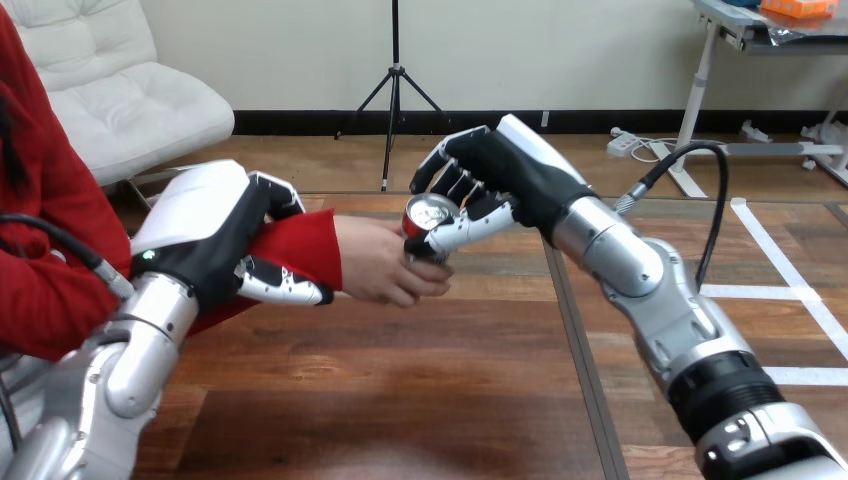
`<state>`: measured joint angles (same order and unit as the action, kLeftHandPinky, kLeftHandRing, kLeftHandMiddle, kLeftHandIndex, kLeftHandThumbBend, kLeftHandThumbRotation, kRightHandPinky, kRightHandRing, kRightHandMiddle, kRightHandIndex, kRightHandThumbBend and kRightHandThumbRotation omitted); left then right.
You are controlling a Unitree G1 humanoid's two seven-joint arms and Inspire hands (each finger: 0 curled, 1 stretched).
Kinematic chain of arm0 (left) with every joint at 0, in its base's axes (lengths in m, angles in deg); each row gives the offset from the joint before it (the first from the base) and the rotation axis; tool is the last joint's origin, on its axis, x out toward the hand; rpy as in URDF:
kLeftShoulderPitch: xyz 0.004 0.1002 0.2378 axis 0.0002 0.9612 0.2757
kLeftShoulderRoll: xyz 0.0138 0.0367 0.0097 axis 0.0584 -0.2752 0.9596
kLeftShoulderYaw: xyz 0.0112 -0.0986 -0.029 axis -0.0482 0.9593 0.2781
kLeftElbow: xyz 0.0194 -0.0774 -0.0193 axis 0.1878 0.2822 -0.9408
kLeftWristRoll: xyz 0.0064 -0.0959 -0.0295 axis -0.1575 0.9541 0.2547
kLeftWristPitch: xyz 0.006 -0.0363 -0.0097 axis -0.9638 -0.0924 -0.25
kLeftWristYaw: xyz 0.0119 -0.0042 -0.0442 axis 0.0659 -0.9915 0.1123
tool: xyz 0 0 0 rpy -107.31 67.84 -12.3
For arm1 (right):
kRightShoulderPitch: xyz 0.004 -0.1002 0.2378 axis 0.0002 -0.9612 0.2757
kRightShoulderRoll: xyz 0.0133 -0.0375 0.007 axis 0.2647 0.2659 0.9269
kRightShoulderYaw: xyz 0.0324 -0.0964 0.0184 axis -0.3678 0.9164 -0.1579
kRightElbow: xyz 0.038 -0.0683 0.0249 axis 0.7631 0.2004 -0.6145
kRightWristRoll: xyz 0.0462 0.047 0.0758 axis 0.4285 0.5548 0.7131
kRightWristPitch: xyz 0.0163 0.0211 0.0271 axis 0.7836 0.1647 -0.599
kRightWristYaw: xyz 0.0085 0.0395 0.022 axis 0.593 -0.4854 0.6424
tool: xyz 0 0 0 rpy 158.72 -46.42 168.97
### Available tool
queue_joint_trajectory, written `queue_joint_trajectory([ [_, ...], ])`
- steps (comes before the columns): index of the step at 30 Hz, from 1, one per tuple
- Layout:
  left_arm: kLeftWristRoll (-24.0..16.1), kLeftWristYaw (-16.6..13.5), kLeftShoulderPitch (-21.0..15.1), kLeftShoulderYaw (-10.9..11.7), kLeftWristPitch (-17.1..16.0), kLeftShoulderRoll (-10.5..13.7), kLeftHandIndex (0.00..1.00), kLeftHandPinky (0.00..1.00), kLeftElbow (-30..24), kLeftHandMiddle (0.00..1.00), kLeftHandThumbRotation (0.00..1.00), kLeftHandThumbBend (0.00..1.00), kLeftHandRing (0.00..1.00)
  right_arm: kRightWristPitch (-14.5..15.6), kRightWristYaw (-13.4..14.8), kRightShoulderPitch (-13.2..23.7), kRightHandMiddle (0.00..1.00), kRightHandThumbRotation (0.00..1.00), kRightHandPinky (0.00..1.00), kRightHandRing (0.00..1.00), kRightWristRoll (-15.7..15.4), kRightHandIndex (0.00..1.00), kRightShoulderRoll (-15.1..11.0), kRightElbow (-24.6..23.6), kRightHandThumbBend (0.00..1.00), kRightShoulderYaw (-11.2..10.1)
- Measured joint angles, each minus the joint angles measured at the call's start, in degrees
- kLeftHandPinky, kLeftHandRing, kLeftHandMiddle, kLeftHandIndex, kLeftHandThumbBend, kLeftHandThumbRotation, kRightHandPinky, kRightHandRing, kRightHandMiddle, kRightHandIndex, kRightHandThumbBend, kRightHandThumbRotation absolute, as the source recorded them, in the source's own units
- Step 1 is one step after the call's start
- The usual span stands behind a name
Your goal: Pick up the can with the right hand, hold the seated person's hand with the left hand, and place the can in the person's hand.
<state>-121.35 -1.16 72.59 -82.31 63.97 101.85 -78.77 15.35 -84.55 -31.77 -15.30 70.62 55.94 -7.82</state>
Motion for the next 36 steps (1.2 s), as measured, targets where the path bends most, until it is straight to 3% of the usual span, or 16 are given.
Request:
queue_joint_trajectory([
  [6,2.52,-0.26,0.93,1.08,-1.89,-0.2,0.81,0.75,-1.51,0.8,0.72,1.0,0.79,-0.25,-1.08,-0.97,0.72,0.85,0.59,0.69,1.22,0.73,-0.68,-2.27,0.92,-0.03],
  [14,4.72,-1.2,2.74,2.07,-4.59,-0.54,0.81,0.72,-3.41,0.81,0.78,1.0,0.81,-1.76,-1.62,-3.28,0.74,0.96,0.63,0.72,3.02,0.77,-1.08,-4.68,0.9,-0.43],
  [22,6.94,-1.69,5.56,2.95,-6.02,-1.43,0.82,0.69,-5.18,0.83,0.81,1.0,0.83,-3.29,-1.66,-6.89,0.79,1.0,0.66,0.76,5.24,0.81,-1.01,-7.1,0.97,-1.34],
  [23,8.48,-1.52,8.98,3.15,-7.01,-2.39,0.82,0.68,-6.3,0.84,0.79,1.0,0.83,-3.46,-2.09,-11.06,0.82,1.0,0.68,0.79,6.84,0.83,-1.06,-8.17,1.0,-2.17],
  [27,9.32,-1.25,9.75,3.15,-7.01,-2.57,0.85,0.7,-6.91,0.87,0.79,1.0,0.86,-4.27,-2.34,-12.37,0.86,1.0,0.72,0.84,7.84,0.86,-1.12,-8.7,0.92,-2.47],
  [36,10.11,-0.35,14.11,2.99,-7.62,-2.8,0.89,0.76,-9.62,0.9,0.81,1.0,0.89,-8.99,-2.64,-19.01,0.9,1.0,0.8,0.9,11.05,0.89,-1.2,-13.69,0.94,-3.88],
])
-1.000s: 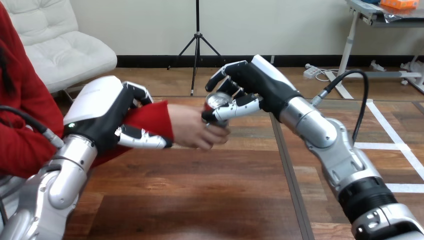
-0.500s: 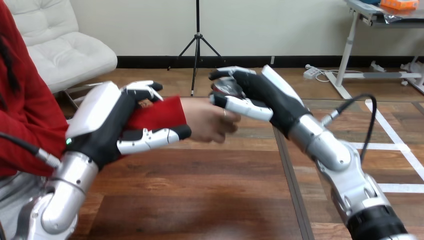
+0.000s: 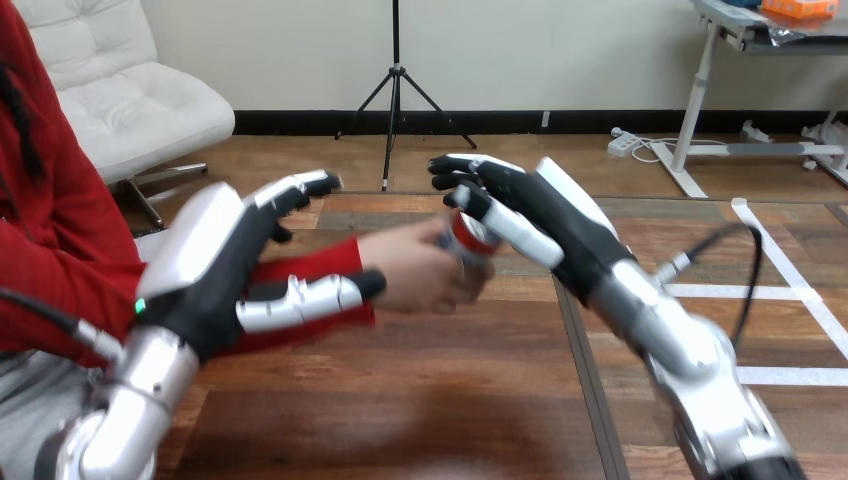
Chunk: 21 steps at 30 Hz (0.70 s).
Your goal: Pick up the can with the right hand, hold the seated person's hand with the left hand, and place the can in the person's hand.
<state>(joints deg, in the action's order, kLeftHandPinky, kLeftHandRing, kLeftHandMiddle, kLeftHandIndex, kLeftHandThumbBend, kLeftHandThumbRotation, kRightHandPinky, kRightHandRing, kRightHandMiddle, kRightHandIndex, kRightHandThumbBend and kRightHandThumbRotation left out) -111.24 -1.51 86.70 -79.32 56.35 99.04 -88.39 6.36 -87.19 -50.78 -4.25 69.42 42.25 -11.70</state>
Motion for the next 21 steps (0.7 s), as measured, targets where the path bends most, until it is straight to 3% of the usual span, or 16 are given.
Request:
queue_joint_trajectory([
  [9,-0.21,0.93,3.57,-0.2,-0.33,-0.16,0.92,0.81,-0.05,0.94,0.83,1.0,0.94,-0.21,-0.01,-5.34,0.91,1.0,0.86,0.92,0.87,0.91,-0.72,-3.38,0.99,-0.77],
  [21,-0.9,1.11,6.37,-0.79,-1.26,-0.57,0.96,0.79,-0.04,0.96,0.89,1.0,0.97,-0.17,-0.03,-10.45,0.91,1.0,0.92,0.91,3.05,0.91,-1.37,-6.27,1.0,-2.03],
])
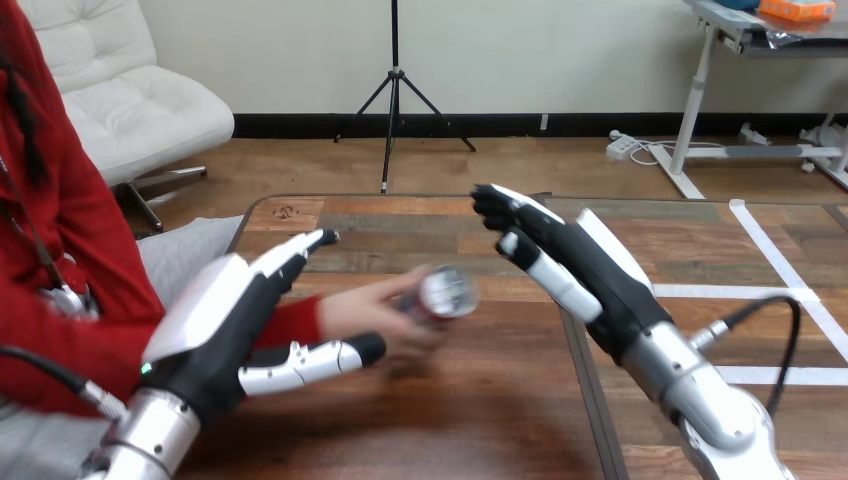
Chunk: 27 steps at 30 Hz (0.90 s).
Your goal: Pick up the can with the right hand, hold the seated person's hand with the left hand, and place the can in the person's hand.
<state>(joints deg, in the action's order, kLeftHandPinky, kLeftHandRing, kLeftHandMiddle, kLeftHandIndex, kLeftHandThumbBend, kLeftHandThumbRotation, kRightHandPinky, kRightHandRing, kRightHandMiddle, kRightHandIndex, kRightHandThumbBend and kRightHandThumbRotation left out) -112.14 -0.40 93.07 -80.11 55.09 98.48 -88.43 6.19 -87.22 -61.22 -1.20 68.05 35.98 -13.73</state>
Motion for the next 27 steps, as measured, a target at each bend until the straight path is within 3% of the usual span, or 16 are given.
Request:
queue_joint_trajectory([
  [11,-0.88,-0.79,0.49,-1.41,-2.7,-1.38,0.99,0.78,0.13,0.98,0.99,1.0,0.99,0.46,-0.3,-3.38,0.91,1.0,0.95,0.92,3.0,0.91,0.29,-2.75,1.0,-0.65],
  [27,0.41,-5.2,1.21,-1.6,-5.54,-5.78,0.96,0.75,1.72,0.96,1.0,0.99,0.94,0.52,-0.57,-7.06,0.92,1.0,0.91,0.92,7.55,0.92,2.53,-4.83,1.0,-1.24],
])
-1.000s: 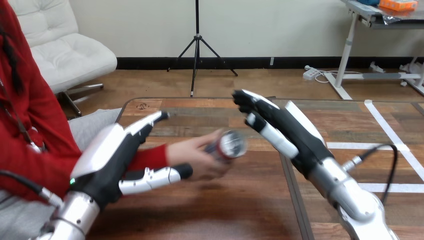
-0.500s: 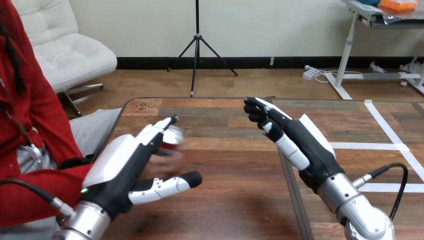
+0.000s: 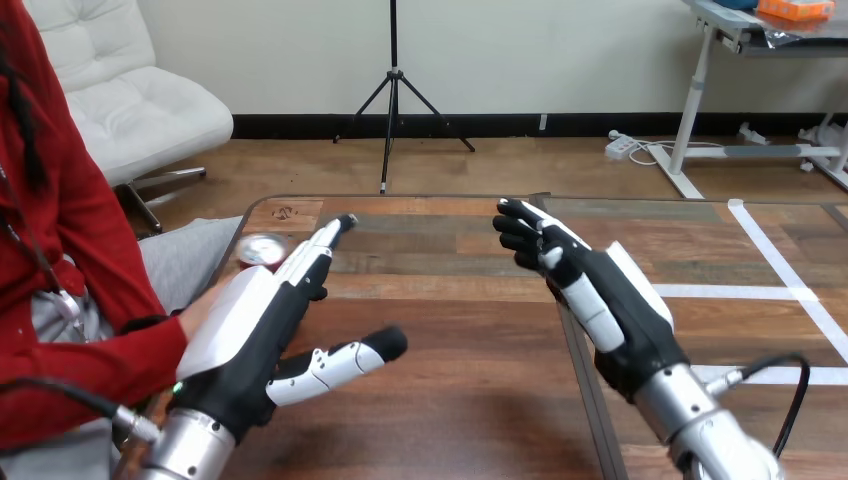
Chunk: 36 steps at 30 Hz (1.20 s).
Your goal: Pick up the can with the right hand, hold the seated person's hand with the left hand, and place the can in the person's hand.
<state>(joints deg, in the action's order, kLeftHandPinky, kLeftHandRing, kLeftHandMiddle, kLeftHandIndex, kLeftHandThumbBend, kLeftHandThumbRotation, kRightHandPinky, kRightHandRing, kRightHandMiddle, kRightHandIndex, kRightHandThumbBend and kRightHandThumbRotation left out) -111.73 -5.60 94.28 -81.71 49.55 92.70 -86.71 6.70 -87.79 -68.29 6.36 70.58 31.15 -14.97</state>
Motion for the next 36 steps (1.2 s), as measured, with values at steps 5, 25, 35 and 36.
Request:
queue_joint_trajectory([
  [5,2.84,-1.06,0.83,0.11,-2.19,-1.7,0.95,0.74,1.45,0.95,1.0,0.98,0.93,-0.01,0.32,-2.11,0.92,1.0,0.89,0.92,0.79,0.92,0.87,-1.73,1.0,-0.03],
  [25,17.16,-0.16,1.53,0.16,-12.72,-8.24,0.98,0.86,8.18,0.89,1.0,0.83,0.9,-0.79,0.06,-10.65,0.92,1.0,0.92,0.92,7.42,0.92,5.66,-6.74,0.98,-1.26],
  [35,25.09,2.36,1.79,-0.16,-17.26,-13.67,1.0,0.89,8.14,0.89,1.0,0.83,0.9,-2.27,0.34,-14.24,0.91,1.0,0.93,0.9,8.86,0.91,7.7,-10.03,0.96,-1.73],
  [36,25.52,2.68,1.92,-0.17,-17.56,-14.16,1.0,0.89,8.12,0.89,1.0,0.83,0.91,-2.42,0.41,-14.51,0.9,1.0,0.93,0.9,8.87,0.91,7.95,-10.3,0.96,-1.79],
])
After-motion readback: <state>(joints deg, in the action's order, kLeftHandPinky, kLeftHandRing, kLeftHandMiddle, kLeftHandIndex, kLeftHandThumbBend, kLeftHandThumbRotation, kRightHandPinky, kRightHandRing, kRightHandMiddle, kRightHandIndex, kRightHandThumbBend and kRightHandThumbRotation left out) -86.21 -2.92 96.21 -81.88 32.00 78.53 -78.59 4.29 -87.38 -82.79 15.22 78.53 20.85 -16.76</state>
